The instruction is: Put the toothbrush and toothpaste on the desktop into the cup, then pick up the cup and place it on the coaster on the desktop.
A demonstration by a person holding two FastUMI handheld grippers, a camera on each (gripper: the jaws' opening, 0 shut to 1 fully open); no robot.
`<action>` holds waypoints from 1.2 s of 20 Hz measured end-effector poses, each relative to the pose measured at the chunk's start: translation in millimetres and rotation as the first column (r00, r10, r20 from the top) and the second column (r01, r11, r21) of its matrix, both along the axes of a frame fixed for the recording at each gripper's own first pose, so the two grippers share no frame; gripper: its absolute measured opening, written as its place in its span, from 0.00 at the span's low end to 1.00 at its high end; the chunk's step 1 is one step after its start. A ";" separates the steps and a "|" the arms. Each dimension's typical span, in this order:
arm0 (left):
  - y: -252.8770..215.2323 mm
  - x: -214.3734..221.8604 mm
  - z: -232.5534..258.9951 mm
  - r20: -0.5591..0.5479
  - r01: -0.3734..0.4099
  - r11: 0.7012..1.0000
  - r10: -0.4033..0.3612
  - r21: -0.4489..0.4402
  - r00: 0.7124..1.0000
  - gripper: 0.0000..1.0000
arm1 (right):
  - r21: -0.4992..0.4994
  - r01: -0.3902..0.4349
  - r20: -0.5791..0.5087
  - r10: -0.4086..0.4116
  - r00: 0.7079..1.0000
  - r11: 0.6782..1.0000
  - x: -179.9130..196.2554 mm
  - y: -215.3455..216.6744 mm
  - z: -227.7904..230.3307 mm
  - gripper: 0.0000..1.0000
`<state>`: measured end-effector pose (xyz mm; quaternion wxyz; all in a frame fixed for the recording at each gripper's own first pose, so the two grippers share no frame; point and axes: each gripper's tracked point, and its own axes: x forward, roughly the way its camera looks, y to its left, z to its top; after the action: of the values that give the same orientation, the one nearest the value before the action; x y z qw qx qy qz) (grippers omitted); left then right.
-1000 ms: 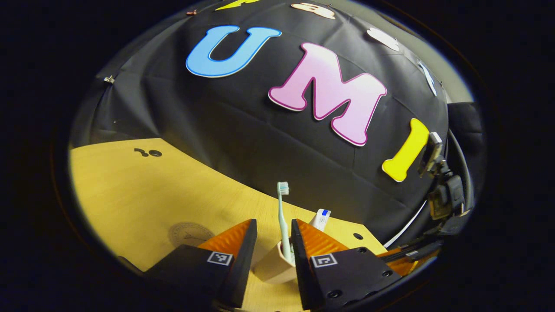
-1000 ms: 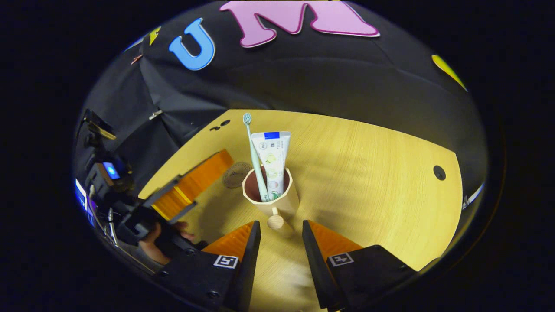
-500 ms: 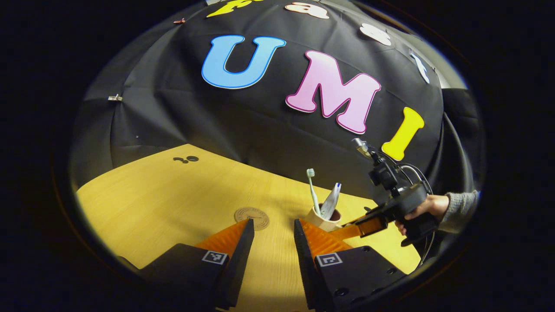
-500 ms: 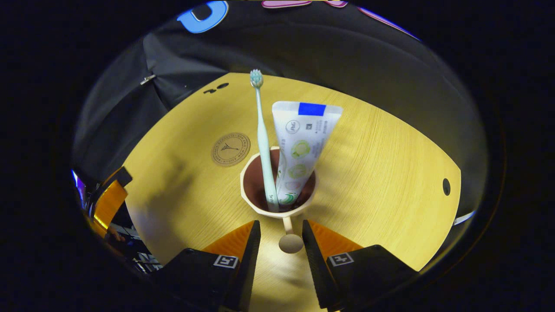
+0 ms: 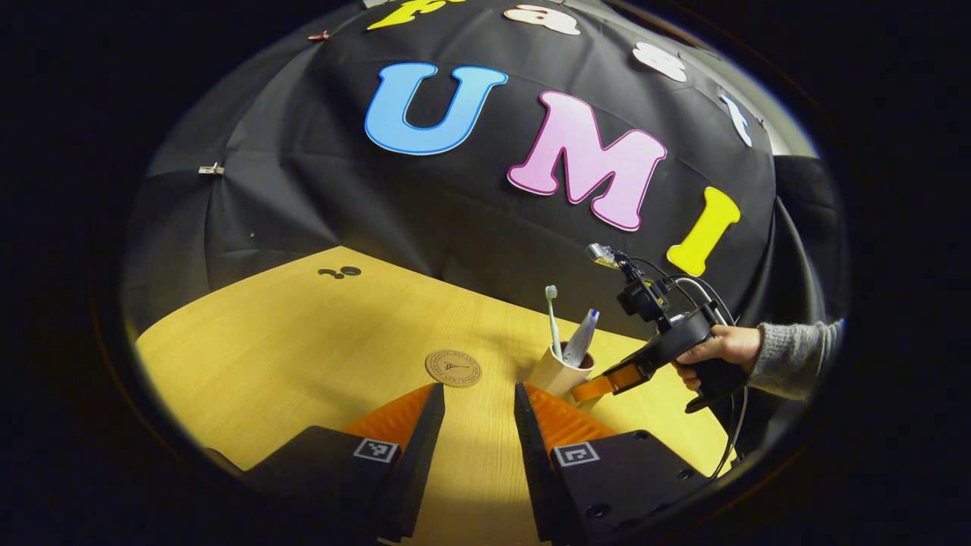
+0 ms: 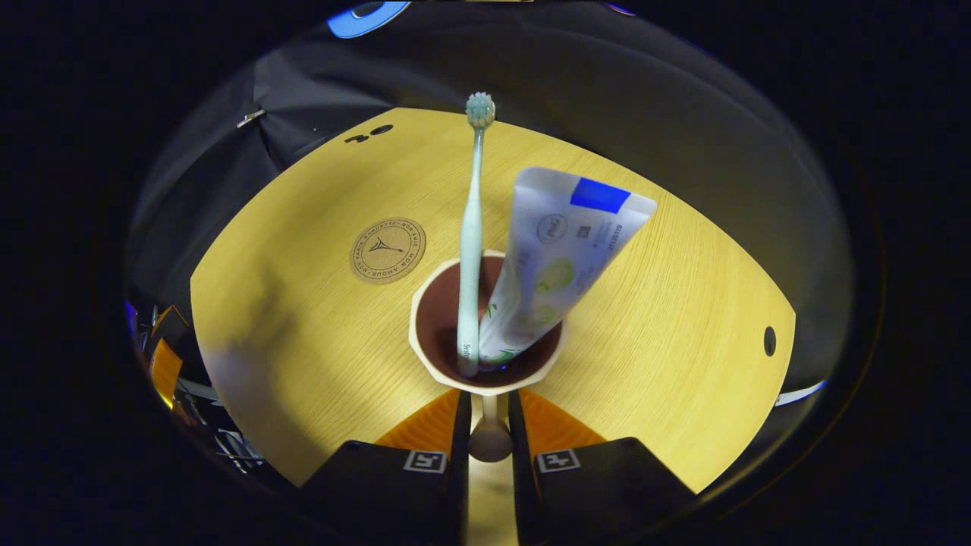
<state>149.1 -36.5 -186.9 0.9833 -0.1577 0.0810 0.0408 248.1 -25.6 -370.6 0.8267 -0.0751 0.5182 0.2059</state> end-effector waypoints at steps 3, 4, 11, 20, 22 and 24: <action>6.6 -2.4 0.4 -0.002 -0.008 1.000 0.008 0.007 1.000 0.60 | -0.010 -0.008 0.017 0.009 1.000 1.000 2.6 0.2 -0.2 0.21; 8.4 -2.9 0.4 -0.002 -0.010 1.000 0.010 0.005 1.000 0.60 | -0.002 -0.004 0.027 0.004 1.000 1.000 -1.0 -0.3 3.8 0.18; 17.3 -13.2 2.6 -0.010 -0.015 1.000 0.015 0.008 1.000 0.60 | 0.081 0.035 0.149 -0.046 0.988 0.996 11.9 18.5 38.4 0.14; 42.4 -42.6 6.1 -0.015 -0.008 1.000 0.008 -0.001 1.000 0.60 | 0.102 -0.035 0.143 0.021 0.990 0.994 31.9 97.0 57.6 0.14; 51.3 -47.7 3.2 -0.020 -0.014 1.000 0.014 -0.008 1.000 0.60 | 0.099 -0.043 0.140 0.028 0.990 0.994 38.6 111.2 54.0 0.13; 58.2 -50.6 -2.6 -0.030 -0.019 0.999 0.018 -0.033 0.999 0.60 | 0.086 -0.056 0.130 0.044 0.991 0.995 43.0 124.7 49.5 0.14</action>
<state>98.5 21.7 -189.5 0.9788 -0.1744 0.0945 0.0510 291.0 99.1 -321.1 0.8553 -0.0638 0.4524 0.2444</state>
